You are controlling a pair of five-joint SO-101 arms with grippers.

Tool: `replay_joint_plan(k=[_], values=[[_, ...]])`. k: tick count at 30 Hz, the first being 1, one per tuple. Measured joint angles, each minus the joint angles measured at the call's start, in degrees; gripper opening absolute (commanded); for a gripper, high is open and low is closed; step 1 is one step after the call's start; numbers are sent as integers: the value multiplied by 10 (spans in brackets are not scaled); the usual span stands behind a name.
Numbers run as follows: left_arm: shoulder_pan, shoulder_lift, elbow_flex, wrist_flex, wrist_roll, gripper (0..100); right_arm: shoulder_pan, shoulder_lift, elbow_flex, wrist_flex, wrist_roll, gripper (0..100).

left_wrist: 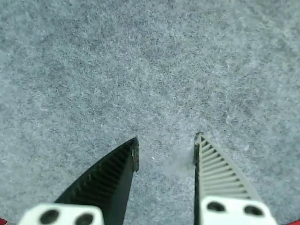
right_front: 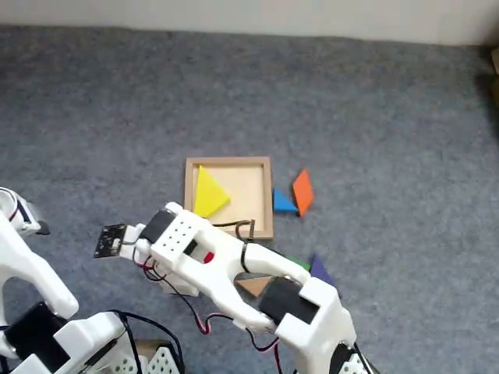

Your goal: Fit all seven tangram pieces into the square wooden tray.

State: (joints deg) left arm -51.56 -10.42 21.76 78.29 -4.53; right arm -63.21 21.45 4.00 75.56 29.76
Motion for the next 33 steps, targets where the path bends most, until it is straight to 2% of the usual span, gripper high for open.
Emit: replay_joint_plan(k=[33], values=[[0, 0, 0, 0, 0, 193, -35, 46, -17, 69, 0, 361]])
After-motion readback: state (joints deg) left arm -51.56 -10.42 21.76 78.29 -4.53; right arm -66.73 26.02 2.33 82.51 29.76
